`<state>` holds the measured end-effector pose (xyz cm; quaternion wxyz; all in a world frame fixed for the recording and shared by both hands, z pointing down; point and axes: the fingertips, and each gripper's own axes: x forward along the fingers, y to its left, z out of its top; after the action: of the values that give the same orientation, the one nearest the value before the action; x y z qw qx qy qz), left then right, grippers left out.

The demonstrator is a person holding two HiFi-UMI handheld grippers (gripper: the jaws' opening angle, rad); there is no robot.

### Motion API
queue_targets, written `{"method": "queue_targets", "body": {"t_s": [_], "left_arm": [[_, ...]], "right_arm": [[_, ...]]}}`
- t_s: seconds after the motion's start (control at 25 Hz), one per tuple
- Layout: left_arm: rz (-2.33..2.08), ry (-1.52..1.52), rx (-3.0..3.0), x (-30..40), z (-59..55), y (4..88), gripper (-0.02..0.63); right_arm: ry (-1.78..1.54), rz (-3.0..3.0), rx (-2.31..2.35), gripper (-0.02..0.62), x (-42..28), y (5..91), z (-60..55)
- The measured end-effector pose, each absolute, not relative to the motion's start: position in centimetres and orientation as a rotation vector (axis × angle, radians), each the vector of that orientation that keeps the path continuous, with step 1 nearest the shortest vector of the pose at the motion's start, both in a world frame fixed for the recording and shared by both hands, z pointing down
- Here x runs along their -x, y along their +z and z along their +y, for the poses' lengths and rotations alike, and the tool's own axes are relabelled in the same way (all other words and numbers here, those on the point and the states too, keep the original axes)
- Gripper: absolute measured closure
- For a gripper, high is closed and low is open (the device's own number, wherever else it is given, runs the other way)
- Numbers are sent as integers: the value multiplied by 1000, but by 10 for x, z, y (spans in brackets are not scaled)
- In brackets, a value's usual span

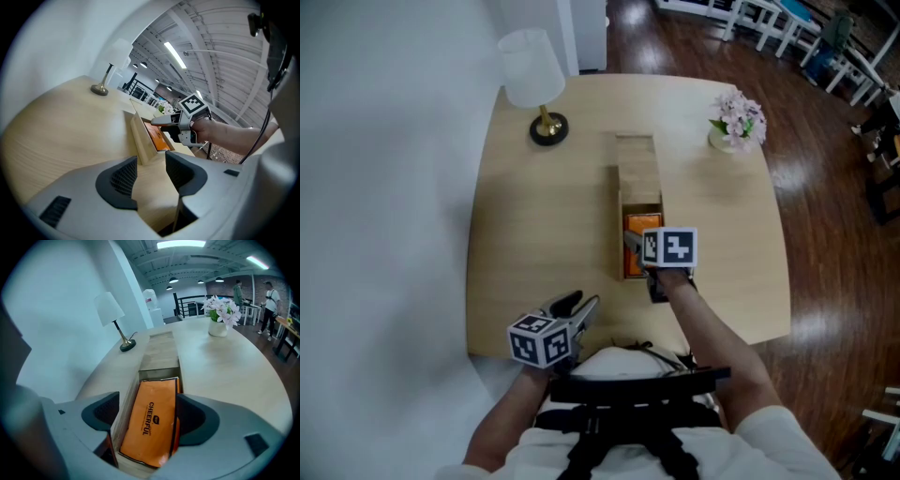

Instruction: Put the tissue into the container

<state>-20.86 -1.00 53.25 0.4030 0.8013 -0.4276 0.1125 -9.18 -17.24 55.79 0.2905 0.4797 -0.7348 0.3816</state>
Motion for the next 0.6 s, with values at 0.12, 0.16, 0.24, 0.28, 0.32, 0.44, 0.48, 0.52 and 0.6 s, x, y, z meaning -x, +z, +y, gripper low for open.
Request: {"method": "queue_targets", "body": {"t_s": [0.12,0.16,0.24,0.28,0.32,0.44,0.48,0.52,0.6], "left_arm": [[-1083,275,-2020,209,-15,533,413],[-1082,270,-2019,209,-16,532,416],[-1079,258,-2020,207,-18,530,427],[-1078,251,-2021,205,-18,529,442],[-1078,243,-2022,204,-20,527,465],[-1069,212,-2035,198,-23,522,525],[-1064,203,-2041,196,-24,520,536],[-1058,195,-2049,193,-25,518,542],[-1051,183,-2067,188,-28,514,561]], "right_arm": [[1035,-1977,-1281,199,88,557,-172],[1040,-1985,-1282,201,87,555,-173],[1046,-2002,-1281,207,85,552,-172],[1044,-2011,-1280,222,83,550,-172],[1039,-2020,-1279,266,81,548,-172],[1018,-2058,-1261,409,76,541,-170],[1016,-2072,-1254,444,75,539,-169],[1015,-2082,-1249,469,74,537,-168],[1010,-2093,-1241,525,69,536,-167]]}}
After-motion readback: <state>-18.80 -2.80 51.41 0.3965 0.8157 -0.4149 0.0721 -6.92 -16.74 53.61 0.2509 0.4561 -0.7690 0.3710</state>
